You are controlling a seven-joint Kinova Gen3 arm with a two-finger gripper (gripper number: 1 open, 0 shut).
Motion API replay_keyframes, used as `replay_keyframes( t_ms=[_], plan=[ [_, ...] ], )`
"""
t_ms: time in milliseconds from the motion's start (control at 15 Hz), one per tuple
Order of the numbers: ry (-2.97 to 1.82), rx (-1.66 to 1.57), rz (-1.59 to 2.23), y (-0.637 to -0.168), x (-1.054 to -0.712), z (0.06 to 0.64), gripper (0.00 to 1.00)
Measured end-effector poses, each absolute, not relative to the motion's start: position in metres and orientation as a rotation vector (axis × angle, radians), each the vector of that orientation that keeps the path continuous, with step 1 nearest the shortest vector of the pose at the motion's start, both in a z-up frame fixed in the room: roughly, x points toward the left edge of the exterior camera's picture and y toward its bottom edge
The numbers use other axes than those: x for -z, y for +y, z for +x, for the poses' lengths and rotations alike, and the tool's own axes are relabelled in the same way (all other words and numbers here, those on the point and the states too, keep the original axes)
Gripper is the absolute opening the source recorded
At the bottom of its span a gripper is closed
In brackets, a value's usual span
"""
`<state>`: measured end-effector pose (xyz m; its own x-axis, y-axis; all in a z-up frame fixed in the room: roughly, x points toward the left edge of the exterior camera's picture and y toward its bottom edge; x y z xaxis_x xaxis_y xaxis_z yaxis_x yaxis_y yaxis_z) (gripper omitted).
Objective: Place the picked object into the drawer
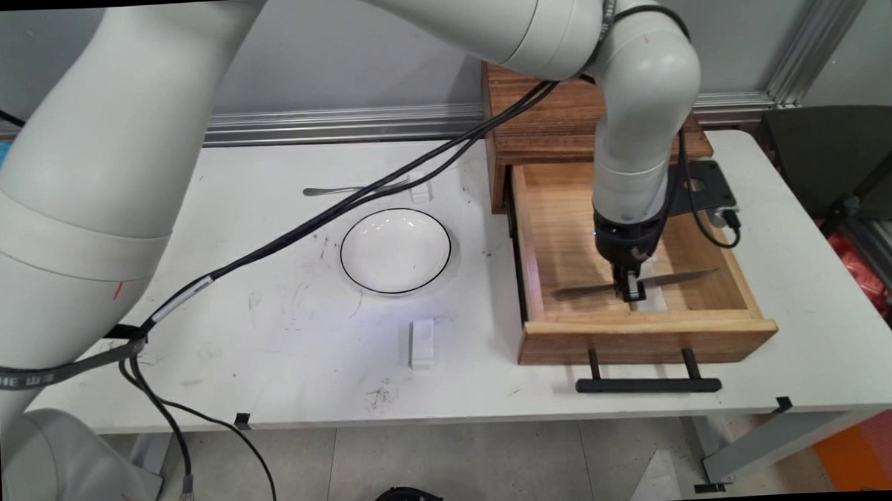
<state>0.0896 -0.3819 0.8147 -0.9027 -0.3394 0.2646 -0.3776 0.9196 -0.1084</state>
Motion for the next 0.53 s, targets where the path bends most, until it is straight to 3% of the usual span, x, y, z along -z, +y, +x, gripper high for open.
replay_keyframes(
  t_ms=[67, 533],
  plan=[
    [-2.836, -0.229, 0.535, -0.381, -0.816, 0.091, 1.00],
    [-2.800, -0.237, 0.489, -0.382, -0.834, 0.092, 1.00]
  ],
)
